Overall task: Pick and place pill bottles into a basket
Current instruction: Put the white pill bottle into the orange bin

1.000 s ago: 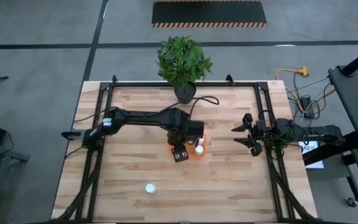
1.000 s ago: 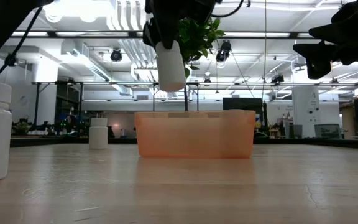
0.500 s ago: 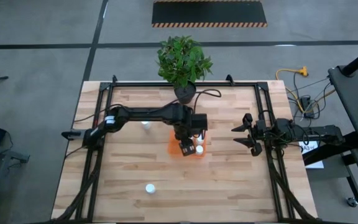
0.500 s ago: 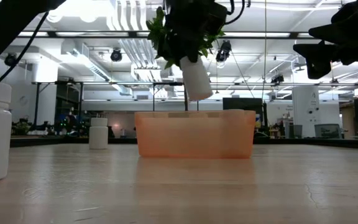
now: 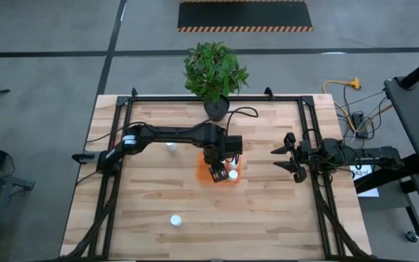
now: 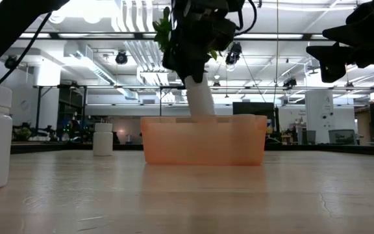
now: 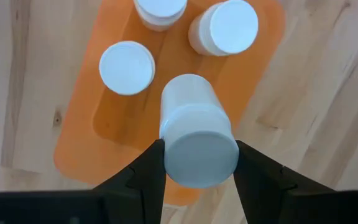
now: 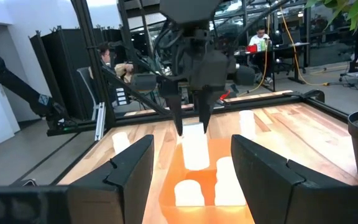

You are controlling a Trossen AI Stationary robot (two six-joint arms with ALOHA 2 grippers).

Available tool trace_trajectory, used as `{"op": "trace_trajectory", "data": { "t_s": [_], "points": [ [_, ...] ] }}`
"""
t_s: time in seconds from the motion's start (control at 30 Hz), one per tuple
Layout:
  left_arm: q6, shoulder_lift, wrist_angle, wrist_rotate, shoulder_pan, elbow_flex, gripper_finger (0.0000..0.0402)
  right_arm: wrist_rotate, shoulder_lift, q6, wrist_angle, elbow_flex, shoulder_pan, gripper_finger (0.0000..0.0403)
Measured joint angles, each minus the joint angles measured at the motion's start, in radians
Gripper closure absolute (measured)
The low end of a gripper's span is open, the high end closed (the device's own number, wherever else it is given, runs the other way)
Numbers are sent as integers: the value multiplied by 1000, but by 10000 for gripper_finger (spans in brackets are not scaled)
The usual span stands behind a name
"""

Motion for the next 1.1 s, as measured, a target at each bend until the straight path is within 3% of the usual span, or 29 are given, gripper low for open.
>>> {"op": "trace_trajectory", "data": {
  "t_s": [0.37,1.1],
  "points": [
    [0,-1,96,4,0,-61,261,0,0,1,0,0,0,199],
    [-27,75,86,3,-5,-62,261,1,0,1,0,0,0,199]
  ]
}}
